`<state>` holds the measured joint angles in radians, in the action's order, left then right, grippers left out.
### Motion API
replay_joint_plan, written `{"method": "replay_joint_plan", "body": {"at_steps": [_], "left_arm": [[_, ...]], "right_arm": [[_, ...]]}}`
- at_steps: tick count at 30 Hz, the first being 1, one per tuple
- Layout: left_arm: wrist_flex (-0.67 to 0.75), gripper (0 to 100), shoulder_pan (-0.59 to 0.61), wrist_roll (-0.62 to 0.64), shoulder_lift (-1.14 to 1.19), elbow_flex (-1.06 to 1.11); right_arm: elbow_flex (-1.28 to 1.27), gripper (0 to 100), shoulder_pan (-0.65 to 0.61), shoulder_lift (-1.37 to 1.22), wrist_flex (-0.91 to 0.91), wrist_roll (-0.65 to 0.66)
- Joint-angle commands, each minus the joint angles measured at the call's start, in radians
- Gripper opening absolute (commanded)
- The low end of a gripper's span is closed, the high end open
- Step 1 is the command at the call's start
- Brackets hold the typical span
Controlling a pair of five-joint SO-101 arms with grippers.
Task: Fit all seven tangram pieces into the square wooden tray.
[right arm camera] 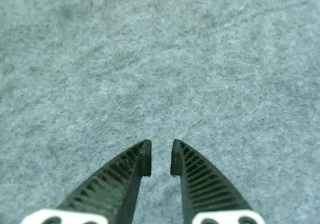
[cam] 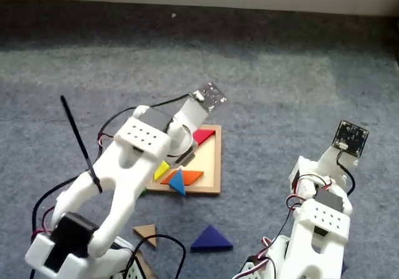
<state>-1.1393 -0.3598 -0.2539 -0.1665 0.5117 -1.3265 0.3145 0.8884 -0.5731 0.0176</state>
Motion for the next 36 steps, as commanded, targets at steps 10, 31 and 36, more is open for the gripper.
{"method": "replay_joint_plan", "body": {"at_steps": [10, 31, 36], "left_arm": [[-0.043, 17, -0.039, 0.018, -0.361, 0.335], [0.358, 17, 0.065, -0.023, -0.415, 0.556], [0.376, 17, 0.082, -0.023, -0.415, 0.553]], "right_arm": [[0.007, 8.0, -0.018, 0.022, 0.027, 0.011], [0.007, 8.0, -0.019, 0.022, 0.027, 0.011], [0.007, 8.0, -0.019, 0.022, 0.027, 0.011]]}}
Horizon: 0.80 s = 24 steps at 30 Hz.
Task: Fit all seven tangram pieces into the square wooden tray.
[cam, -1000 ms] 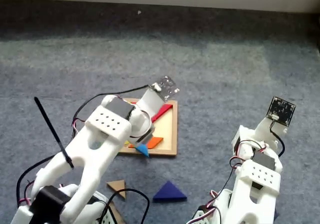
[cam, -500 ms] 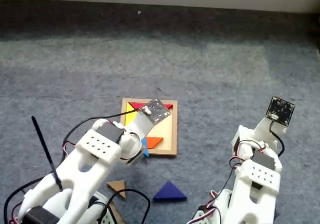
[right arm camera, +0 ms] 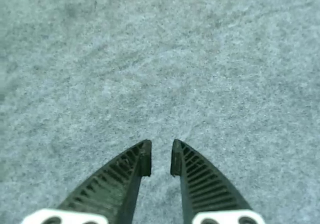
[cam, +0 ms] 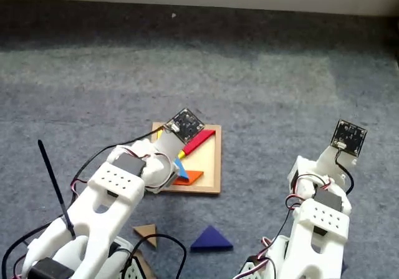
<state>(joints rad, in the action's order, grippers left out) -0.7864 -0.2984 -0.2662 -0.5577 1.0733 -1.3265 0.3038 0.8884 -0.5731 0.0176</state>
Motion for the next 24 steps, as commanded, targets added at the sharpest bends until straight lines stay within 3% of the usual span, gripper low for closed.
{"method": "replay_joint_plan", "body": {"at_steps": [1, 6, 13, 24], "left_arm": [[0.023, 17, 0.018, -0.011, -0.024, -0.008], [0.020, 17, 0.028, -0.011, -0.024, -0.033], [0.023, 17, 0.133, -0.044, -0.024, -0.099], [0.071, 17, 0.133, -0.083, 0.047, -0.110]], "right_arm": [[0.007, 8.0, -0.008, 0.022, 0.027, 0.011], [0.007, 8.0, -0.008, 0.022, 0.027, 0.011], [0.007, 8.0, -0.008, 0.022, 0.027, 0.011], [0.007, 8.0, -0.008, 0.022, 0.027, 0.011]]}}
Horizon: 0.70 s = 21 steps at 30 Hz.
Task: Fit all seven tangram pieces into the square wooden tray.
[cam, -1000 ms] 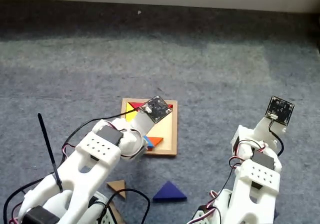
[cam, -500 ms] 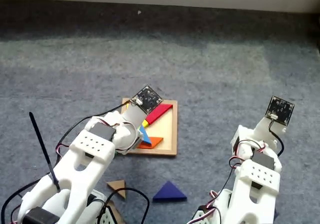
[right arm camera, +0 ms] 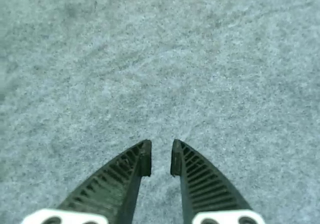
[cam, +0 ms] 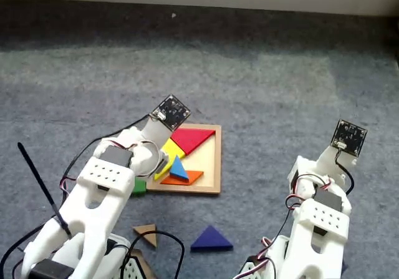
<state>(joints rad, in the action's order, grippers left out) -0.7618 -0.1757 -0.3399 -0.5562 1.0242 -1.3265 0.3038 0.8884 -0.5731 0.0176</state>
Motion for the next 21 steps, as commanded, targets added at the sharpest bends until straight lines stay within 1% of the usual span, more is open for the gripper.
{"method": "replay_joint_plan", "body": {"at_steps": [1, 7, 10, 13, 17, 21], "left_arm": [[0.063, 17, 0.010, -0.011, 0.082, -0.070], [0.072, 17, 0.008, -0.009, 0.314, -0.226], [0.071, 17, -0.022, -0.009, 0.401, -0.289], [0.052, 17, -0.090, -0.008, 0.449, -0.323], [0.005, 17, -0.194, -0.008, 0.452, -0.351], [-0.040, 17, -0.269, -0.008, 0.452, -0.387]], "right_arm": [[0.007, 8.0, -0.008, 0.022, 0.027, 0.011], [0.007, 8.0, -0.008, 0.022, 0.027, 0.011], [0.007, 8.0, -0.008, 0.022, 0.027, 0.011], [0.007, 8.0, -0.008, 0.022, 0.027, 0.011], [0.007, 8.0, -0.008, 0.022, 0.027, 0.011], [0.007, 8.0, -0.008, 0.022, 0.027, 0.011]]}}
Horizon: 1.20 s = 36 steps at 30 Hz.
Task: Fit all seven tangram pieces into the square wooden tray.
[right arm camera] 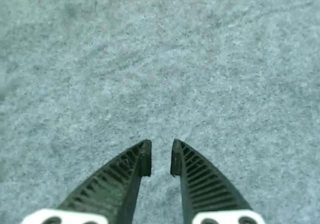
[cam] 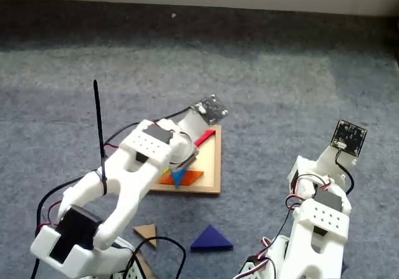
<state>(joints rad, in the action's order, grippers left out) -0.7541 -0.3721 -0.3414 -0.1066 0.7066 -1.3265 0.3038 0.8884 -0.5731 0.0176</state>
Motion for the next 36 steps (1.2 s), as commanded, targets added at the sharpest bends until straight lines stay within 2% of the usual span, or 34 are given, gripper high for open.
{"method": "replay_joint_plan", "body": {"at_steps": [1, 6, 12, 15, 18, 26, 36], "left_arm": [[-0.061, 17, -0.087, -0.006, 0.002, -0.081], [-0.169, 17, -0.120, -0.006, 0.001, -0.150], [-0.367, 17, -0.113, 0.003, -0.002, -0.246], [-0.416, 17, -0.113, 0.064, -0.059, -0.245], [-0.448, 17, -0.117, 0.068, -0.163, -0.193], [-0.439, 17, -0.114, 0.069, -0.430, 0.077], [-0.123, 19, 0.038, 0.066, -0.447, 0.329]], "right_arm": [[0.007, 8.0, -0.008, 0.022, 0.027, 0.012], [0.007, 8.0, -0.008, 0.022, 0.027, 0.012], [0.007, 8.0, -0.007, 0.022, 0.027, 0.012], [0.007, 8.0, -0.007, 0.022, 0.027, 0.012], [0.007, 8.0, -0.007, 0.022, 0.027, 0.012], [0.007, 8.0, -0.008, 0.022, 0.027, 0.012], [0.007, 8.0, -0.008, 0.022, 0.027, 0.012]]}}
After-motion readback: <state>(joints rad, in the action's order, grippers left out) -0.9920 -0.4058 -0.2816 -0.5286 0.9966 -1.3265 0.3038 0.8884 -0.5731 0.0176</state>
